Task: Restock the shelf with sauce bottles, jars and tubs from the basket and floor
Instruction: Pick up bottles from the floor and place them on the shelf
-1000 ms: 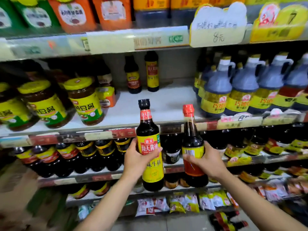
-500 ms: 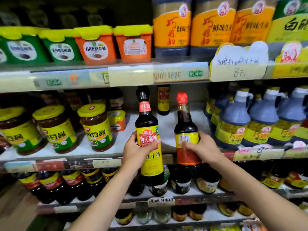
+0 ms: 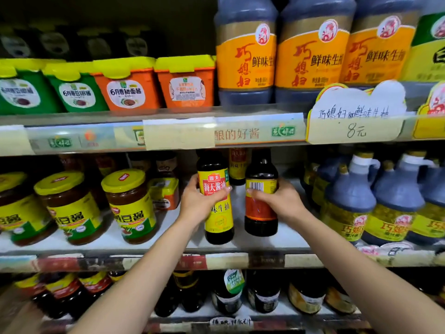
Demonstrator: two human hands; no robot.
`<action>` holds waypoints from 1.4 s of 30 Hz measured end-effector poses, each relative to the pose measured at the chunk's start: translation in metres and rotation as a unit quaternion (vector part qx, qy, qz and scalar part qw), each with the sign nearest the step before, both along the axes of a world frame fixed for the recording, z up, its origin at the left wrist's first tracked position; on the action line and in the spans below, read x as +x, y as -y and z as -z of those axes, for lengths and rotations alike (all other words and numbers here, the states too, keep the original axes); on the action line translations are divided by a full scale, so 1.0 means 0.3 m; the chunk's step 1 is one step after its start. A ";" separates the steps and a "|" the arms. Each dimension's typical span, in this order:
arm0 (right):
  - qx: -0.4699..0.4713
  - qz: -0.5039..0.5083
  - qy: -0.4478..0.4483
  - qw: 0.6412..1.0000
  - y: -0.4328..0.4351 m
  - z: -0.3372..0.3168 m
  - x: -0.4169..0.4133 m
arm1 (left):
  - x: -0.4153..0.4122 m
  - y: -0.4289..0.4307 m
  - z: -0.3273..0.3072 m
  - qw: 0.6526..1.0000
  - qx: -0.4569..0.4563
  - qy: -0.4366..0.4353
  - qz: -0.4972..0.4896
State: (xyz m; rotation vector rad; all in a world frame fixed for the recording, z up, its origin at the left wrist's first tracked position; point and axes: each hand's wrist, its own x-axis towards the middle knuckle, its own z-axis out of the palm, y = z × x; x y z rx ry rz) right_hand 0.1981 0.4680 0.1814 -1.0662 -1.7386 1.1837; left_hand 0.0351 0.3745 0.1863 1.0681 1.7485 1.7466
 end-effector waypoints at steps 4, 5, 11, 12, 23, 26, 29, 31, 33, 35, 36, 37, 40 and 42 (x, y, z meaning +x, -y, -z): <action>0.020 0.003 -0.021 1.000 -0.032 0.006 -0.016 | -0.023 -0.038 0.007 1.000 0.011 -0.024 -0.004; 0.025 0.008 -0.027 0.999 -0.037 0.010 -0.019 | -0.028 -0.046 0.016 0.999 0.015 -0.032 -0.002; 0.050 0.036 -0.058 0.996 -0.071 0.068 -0.027 | -0.049 -0.081 0.084 0.998 0.038 -0.056 0.013; 0.053 0.037 -0.056 0.996 -0.075 0.078 -0.025 | -0.053 -0.086 0.091 0.998 0.038 -0.056 0.018; 0.043 0.033 -0.051 0.997 -0.097 0.122 -0.027 | -0.073 -0.104 0.086 0.997 0.017 -0.065 0.047; 0.037 0.015 -0.041 0.998 -0.109 0.133 -0.026 | -0.077 -0.103 0.091 0.996 0.019 -0.065 0.052; 0.029 0.002 -0.042 0.999 -0.108 0.145 -0.018 | -0.074 -0.099 0.101 0.997 0.024 -0.056 0.053; 0.030 -0.002 -0.041 0.999 -0.105 0.147 -0.014 | -0.073 -0.095 0.103 0.997 0.027 -0.053 0.058; 0.030 -0.011 -0.047 0.998 -0.107 0.147 -0.011 | -0.075 -0.091 0.106 0.996 0.030 -0.048 0.064; 0.033 -0.030 -0.046 0.998 -0.105 0.152 0.002 | -0.079 -0.070 0.116 0.996 0.022 -0.052 0.075; 0.035 -0.042 -0.039 0.998 -0.105 0.158 0.012 | -0.084 -0.055 0.129 0.995 0.008 -0.061 0.082; 0.037 -0.053 -0.028 0.997 -0.103 0.163 0.022 | -0.089 -0.041 0.144 0.993 -0.005 -0.070 0.091; 0.032 -0.071 0.002 0.997 -0.097 0.187 0.050 | -0.104 -0.006 0.199 0.992 -0.028 -0.062 0.104; 0.027 -0.063 0.006 0.998 -0.090 0.194 0.054 | -0.101 0.004 0.219 0.992 -0.040 -0.064 0.105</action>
